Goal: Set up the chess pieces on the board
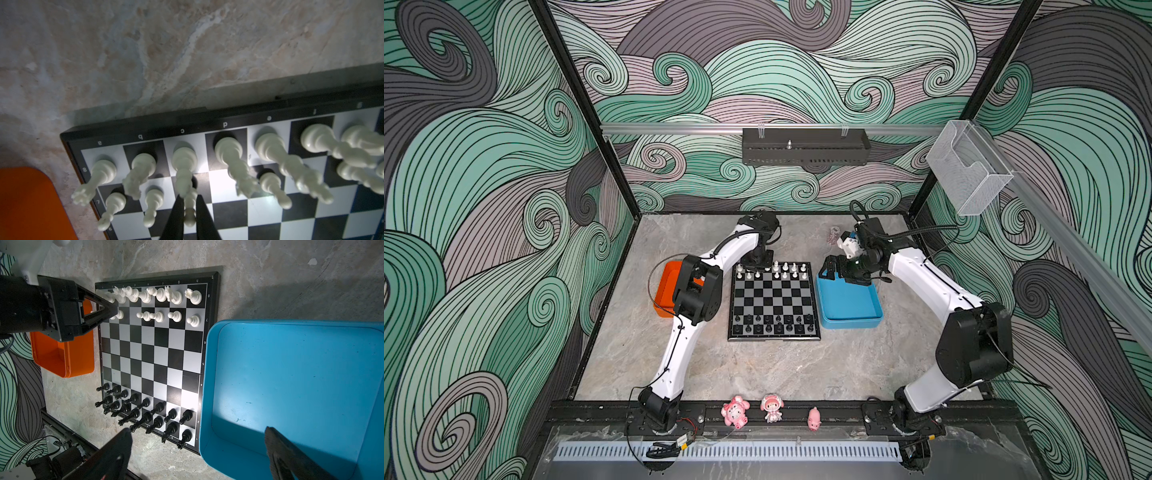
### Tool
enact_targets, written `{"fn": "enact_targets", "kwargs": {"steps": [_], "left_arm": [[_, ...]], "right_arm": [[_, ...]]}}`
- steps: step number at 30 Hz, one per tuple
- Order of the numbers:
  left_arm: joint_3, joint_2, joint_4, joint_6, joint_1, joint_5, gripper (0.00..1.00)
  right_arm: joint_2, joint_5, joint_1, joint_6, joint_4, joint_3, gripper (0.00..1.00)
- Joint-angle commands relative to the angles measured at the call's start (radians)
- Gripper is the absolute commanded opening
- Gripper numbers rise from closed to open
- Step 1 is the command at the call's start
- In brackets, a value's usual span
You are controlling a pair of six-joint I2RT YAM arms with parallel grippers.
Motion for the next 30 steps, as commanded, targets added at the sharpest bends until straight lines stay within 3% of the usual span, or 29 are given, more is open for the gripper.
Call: {"fn": "enact_targets", "kwargs": {"steps": [1,21,30], "left_arm": [[0.027,0.031,0.001,-0.017,-0.004,0.008,0.15],[0.021,0.028,0.011,-0.022,-0.004,0.011,0.16],[0.015,0.014,0.004,-0.02,-0.004,0.005,0.25]], "right_arm": [[0.006,-0.01,-0.006,-0.017,0.004,-0.009,0.99],[0.01,-0.012,-0.008,-0.017,0.005,-0.007,0.99],[0.008,-0.015,-0.008,-0.015,0.004,-0.008,0.99]]}}
